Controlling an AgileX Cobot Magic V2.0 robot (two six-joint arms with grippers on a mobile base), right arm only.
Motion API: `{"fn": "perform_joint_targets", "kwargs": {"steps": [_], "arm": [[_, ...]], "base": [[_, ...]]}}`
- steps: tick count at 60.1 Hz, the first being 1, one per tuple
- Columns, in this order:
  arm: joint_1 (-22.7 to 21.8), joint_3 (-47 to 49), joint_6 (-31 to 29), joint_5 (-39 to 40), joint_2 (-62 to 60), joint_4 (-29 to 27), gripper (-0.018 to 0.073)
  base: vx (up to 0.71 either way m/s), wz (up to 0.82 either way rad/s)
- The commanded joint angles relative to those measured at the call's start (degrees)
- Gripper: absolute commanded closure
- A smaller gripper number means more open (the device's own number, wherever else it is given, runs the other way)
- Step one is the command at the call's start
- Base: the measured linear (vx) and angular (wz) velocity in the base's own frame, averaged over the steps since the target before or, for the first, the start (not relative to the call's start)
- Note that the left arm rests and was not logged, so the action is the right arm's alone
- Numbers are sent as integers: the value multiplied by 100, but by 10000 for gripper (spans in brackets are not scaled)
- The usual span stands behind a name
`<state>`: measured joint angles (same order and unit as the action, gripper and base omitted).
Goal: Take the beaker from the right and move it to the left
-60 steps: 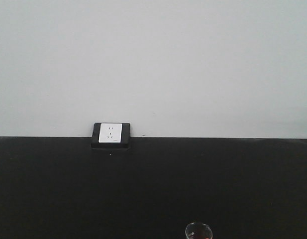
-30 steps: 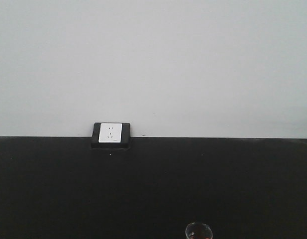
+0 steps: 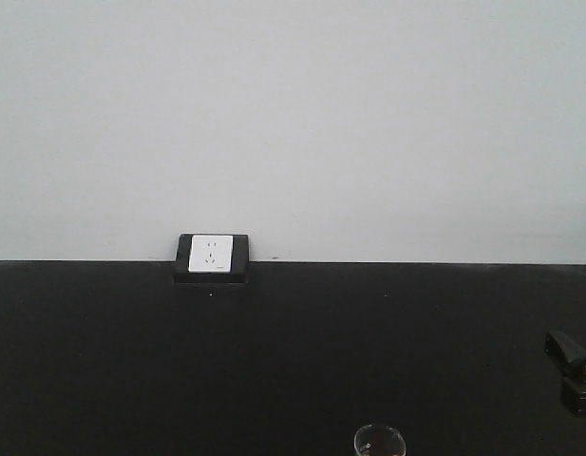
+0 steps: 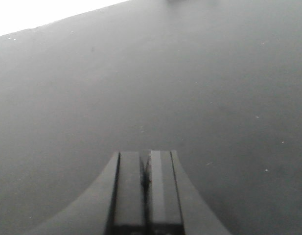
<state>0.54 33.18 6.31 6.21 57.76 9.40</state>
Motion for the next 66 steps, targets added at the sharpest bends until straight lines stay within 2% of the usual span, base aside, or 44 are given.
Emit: {"fn": "perform_joint_targets", "kwargs": {"steps": [1, 8, 14, 21, 30, 38, 50, 59, 66], "arm": [[-21, 217, 109, 687, 36, -81, -160], [-21, 97, 146, 1696, 280, 79, -135], [-21, -299, 152, 3370, 602, 638, -104], [-21, -868, 256, 4856, 1233, 1185, -62], [-21, -1509, 449, 5890, 2374, 1696, -22], [-21, -1596, 563, 7069, 3453, 2048, -6], [-11, -1436, 700, 7081, 4671, 2895, -3], [-11, -1135, 746, 7081, 5086, 3453, -3], [-11, -832, 1022, 7081, 5188, 3839, -3]], "base": [[0, 0], [0, 0], [0, 0], [0, 0], [0, 0], [0, 0], [0, 0], [0, 0], [0, 0]]}}
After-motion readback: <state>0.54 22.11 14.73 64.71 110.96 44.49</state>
